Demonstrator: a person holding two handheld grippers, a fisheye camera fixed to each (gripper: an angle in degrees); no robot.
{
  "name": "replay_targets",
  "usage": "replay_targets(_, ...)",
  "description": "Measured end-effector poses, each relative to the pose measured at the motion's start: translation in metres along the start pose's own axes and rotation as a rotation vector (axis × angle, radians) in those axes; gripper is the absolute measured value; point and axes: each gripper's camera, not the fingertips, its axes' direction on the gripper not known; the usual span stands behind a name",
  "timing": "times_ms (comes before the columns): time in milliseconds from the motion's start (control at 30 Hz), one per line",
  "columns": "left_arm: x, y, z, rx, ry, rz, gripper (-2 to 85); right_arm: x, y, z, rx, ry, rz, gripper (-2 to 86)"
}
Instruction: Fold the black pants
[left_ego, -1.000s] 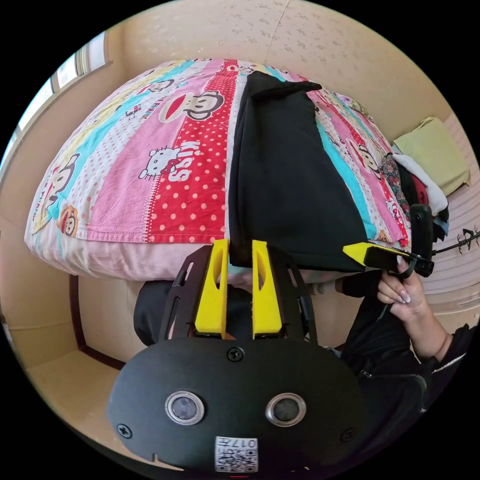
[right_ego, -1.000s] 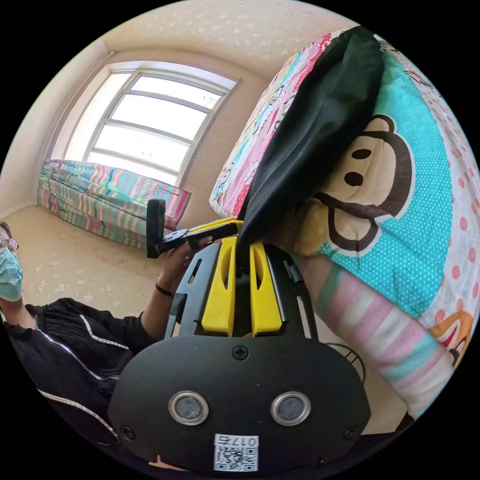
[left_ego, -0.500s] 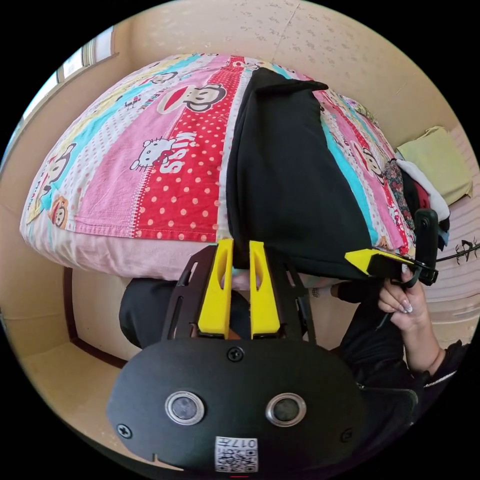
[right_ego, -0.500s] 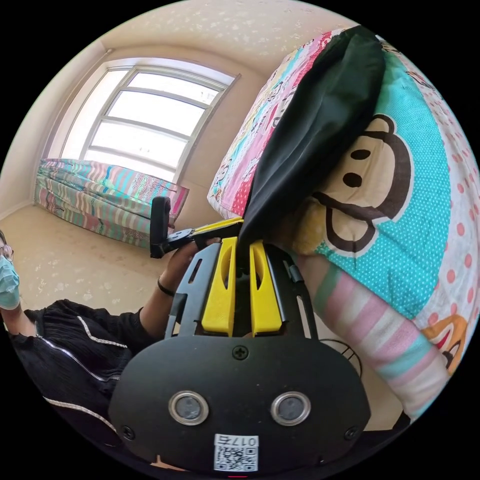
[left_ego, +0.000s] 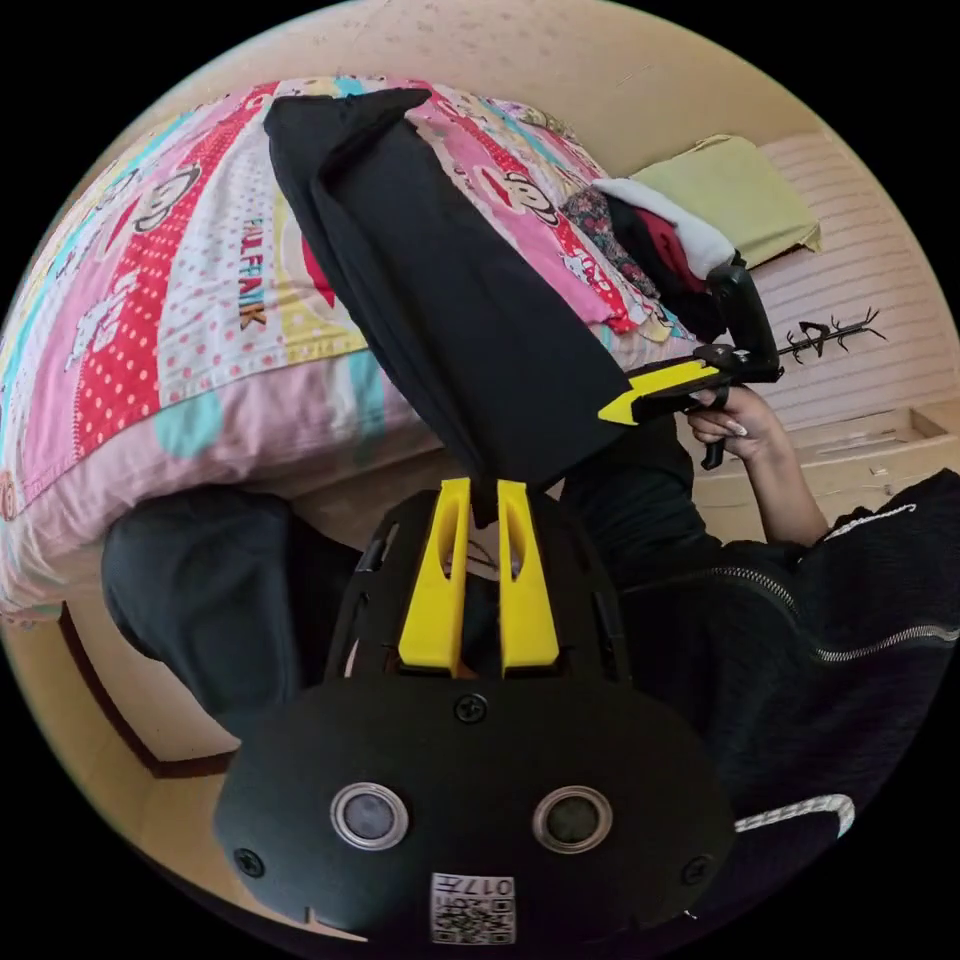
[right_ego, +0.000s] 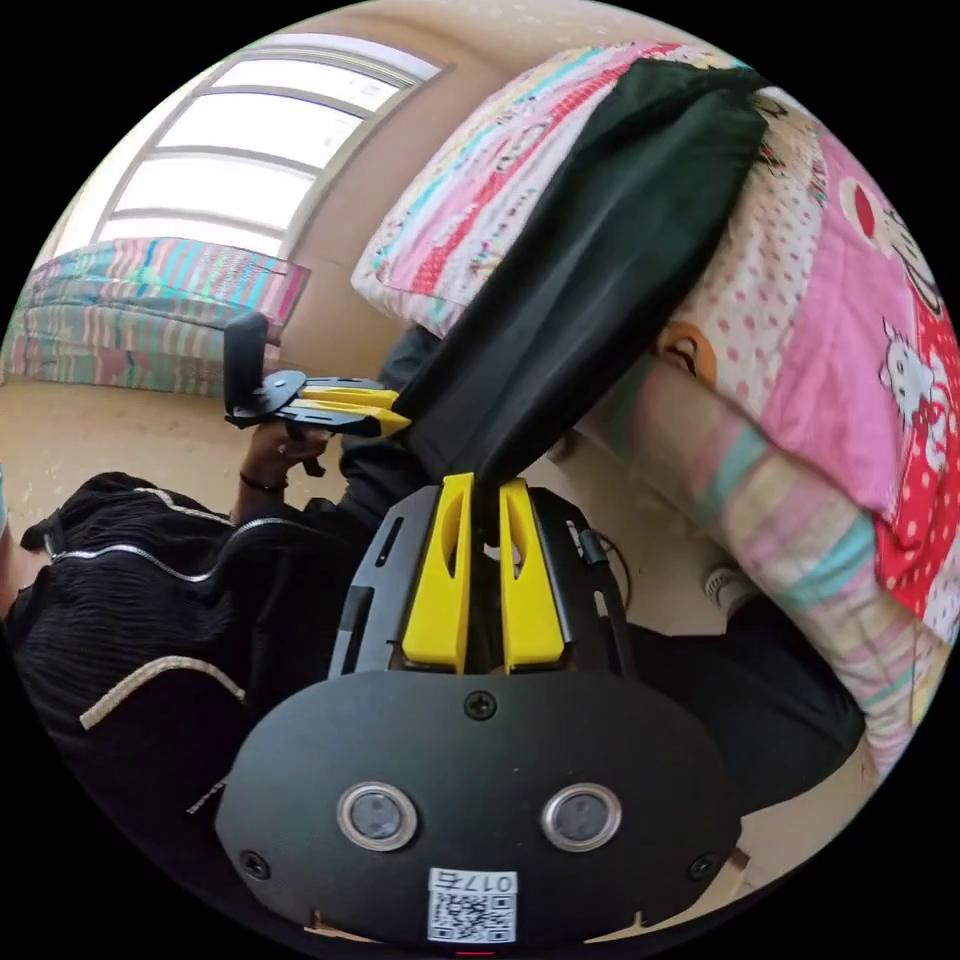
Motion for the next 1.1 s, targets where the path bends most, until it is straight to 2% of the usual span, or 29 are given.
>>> replay_targets(100, -0.016, 0.01, -0.03, 0.096, 0.089, -0.02, 3.2, 0.005, 0.008, -0.052, 0.204, -0.073, -0.04, 7.4)
replay_targets(133, -0.018, 0.01, -0.042, 0.135, 0.087, -0.019, 3.6, 0.003, 0.003, -0.078, 0.27, -0.043, -0.066, 8.0)
replay_targets(233, -0.01, 0.001, -0.107, 0.398, -0.004, 0.04, 5.5, -0.008, -0.033, -0.143, 0.419, 0.101, -0.145, 10.1)
replay_targets(300, 0.002, -0.027, -0.137, 0.616, -0.143, 0.125, 6.8, -0.015, -0.067, -0.174, 0.528, 0.196, -0.206, 11.4)
replay_targets(400, -0.006, -0.096, -0.127, 0.712, -0.26, 0.172, 8.2, -0.005, -0.148, -0.207, 0.652, 0.279, -0.195, 13.2)
replay_targets(533, -0.046, -0.184, -0.071, 0.621, -0.416, 0.117, 8.2, 0.048, -0.26, -0.225, 0.816, 0.308, 0.031, 17.7)
replay_targets(633, -0.078, -0.229, -0.005, 0.427, -0.372, 0.053, 11.2, 0.091, -0.327, -0.222, 0.816, 0.274, 0.151, 19.0)
replay_targets(667, -0.07, -0.231, 0.004, 0.437, -0.459, 0.067, 12.7, 0.099, -0.34, -0.221, 0.8, 0.277, 0.159, 19.2)
replay_targets(733, -0.062, -0.232, 0.009, 0.424, -0.511, 0.06, 13.6, 0.125, -0.389, -0.213, 0.739, 0.327, 0.178, 18.9)
replay_targets(900, -0.088, -0.227, 0.01, 0.478, -0.371, 0.021, 13.3, 0.165, -0.444, -0.22, 0.783, 0.238, 0.287, 15.0)
replay_targets(967, -0.09, -0.228, 0.014, 0.485, -0.369, 0.027, 13.0, 0.153, -0.455, -0.229, 0.871, 0.187, 0.249, 6.4)
replay_targets(1033, -0.09, -0.228, 0.016, 0.491, -0.375, 0.032, 12.7, 0.111, -0.489, -0.233, 0.909, 0.182, 0.127, 4.7)
replay_targets(1100, -0.098, -0.228, 0.015, 0.503, -0.321, 0.022, 12.4, 0.065, -0.525, -0.22, 0.855, 0.279, 0.013, 4.2)
